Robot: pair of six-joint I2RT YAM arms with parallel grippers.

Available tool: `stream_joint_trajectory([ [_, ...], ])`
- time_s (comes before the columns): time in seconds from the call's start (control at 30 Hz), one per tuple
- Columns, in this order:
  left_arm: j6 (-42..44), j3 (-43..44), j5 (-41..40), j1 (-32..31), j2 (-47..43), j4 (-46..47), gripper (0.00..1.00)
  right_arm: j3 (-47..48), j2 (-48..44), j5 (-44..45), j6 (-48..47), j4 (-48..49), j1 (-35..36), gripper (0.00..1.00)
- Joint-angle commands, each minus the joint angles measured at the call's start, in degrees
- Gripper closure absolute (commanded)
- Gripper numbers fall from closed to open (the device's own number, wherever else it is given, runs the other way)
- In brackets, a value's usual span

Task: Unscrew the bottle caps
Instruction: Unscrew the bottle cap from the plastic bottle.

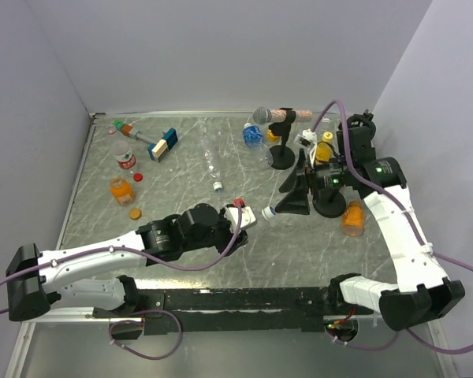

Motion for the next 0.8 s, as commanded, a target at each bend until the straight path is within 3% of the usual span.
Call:
stream_joint_trajectory([
  [0.0,1.2,4.4,-7.5,-1.8,0.4,0.1,0.83,-3.7,2.5,-4.0,12.6,-0.4,-0.2,0.04],
  [0.1,1.4,4.9,-8.4,-2.4,1.6,0.3,0.83,-4.3,4.1,-1.6,13.6,0.1,-0.2,0.1],
  [0.27,1.3,4.8,-8.8,-2.7,2.4,0.8,0.83,-3.6,5.9,-2.7,13.2,-1.5,0.6,0.38],
  [0.57,1.7,5.3,-9.3,-2.7,3.3,0.5,0.83,-2.6,6.8,-2.0,11.6,-3.6,2.6,0.53],
  [0.77,1.6,4.9,-9.2,-2.7,3.3,0.9,0.83,-1.4,7.2,-1.8,10.4,-4.3,3.3,0.76],
])
